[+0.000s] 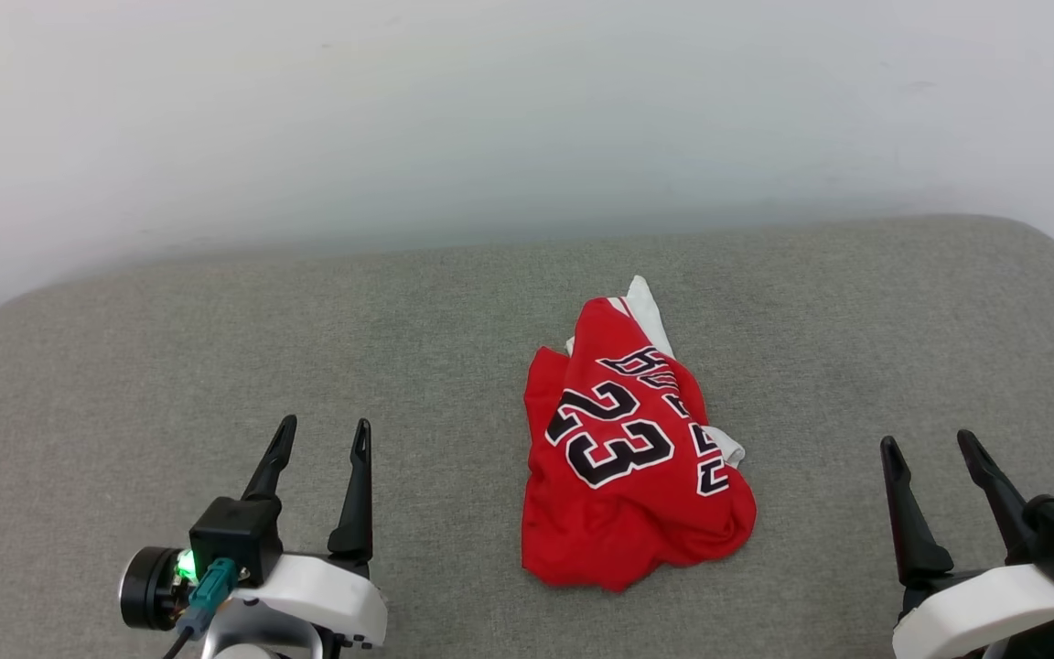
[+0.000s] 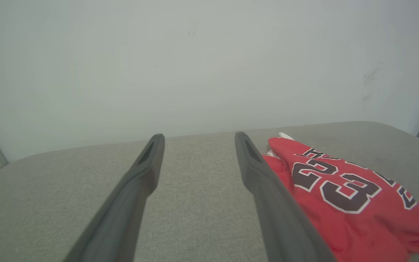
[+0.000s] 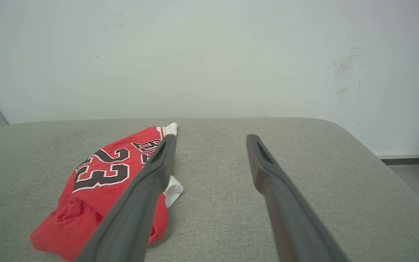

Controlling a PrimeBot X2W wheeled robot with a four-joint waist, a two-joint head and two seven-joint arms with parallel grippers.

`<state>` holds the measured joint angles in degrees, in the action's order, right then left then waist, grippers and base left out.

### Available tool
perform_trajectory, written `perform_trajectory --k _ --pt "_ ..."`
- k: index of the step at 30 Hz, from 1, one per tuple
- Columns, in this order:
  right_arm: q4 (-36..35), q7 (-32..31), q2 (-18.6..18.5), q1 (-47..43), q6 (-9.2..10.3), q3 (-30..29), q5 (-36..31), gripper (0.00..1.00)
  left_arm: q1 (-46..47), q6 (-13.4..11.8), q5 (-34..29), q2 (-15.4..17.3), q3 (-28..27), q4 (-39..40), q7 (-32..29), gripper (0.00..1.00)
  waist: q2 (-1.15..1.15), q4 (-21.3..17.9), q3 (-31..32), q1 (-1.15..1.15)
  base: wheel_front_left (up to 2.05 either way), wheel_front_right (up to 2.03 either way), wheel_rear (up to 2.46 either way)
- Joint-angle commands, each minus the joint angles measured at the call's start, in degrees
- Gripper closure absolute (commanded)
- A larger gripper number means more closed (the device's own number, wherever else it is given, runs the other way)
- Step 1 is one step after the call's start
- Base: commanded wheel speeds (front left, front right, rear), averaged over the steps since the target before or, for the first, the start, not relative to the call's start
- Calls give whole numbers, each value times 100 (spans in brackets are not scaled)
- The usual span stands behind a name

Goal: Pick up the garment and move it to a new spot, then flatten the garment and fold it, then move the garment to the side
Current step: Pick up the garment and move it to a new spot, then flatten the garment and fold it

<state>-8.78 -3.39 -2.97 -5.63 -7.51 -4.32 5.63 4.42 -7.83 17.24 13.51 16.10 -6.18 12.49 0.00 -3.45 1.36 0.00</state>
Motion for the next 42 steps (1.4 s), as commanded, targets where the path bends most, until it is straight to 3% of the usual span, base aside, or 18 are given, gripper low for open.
perform_trajectory --k 1,10,14,16,17,19,25,30,36,42 --pt "-37 -28 13 -45 4 27 11 0 -85 -32 35 -27 -12 31 -6 0 0 -10 7 0 0 0 0" --pt "-144 -111 13 -9 4 144 -11 0 -161 -60 115 -35 0 77 -10 0 0 -37 21 0 0 0 0" --pt "-28 -359 15 34 4 50 351 0 -154 -75 168 -58 -33 119 19 0 0 -18 -16 0 0 0 0" --pt "81 -647 12 98 4 -151 487 0 -102 -82 187 -78 -30 155 42 0 0 51 -67 0 0 0 0" --pt "356 -1248 -119 230 4 -440 738 0 -43 -74 179 -136 7 168 95 0 0 220 -159 0 0 0 0" --pt "551 -1708 -298 349 4 -548 904 0 13 -71 168 -197 37 182 130 0 0 361 -268 0 0 0 0" --pt "893 -2981 -826 855 4 -214 1361 0 192 -30 108 -330 105 121 214 0 0 798 -529 0 0 0 0" --pt "1255 -3762 -1003 1267 4 67 1684 0 296 17 114 -469 123 54 251 0 0 1066 -696 0 0 0 0" --pt "2186 -3977 -1136 1738 4 321 1911 0 427 112 55 -605 120 -32 279 0 0 1300 -916 0 0 0 0" --pt "3151 -3929 -1038 1899 4 632 2178 0 488 205 7 -740 71 -24 282 0 0 1412 -1024 0 0 0 0"
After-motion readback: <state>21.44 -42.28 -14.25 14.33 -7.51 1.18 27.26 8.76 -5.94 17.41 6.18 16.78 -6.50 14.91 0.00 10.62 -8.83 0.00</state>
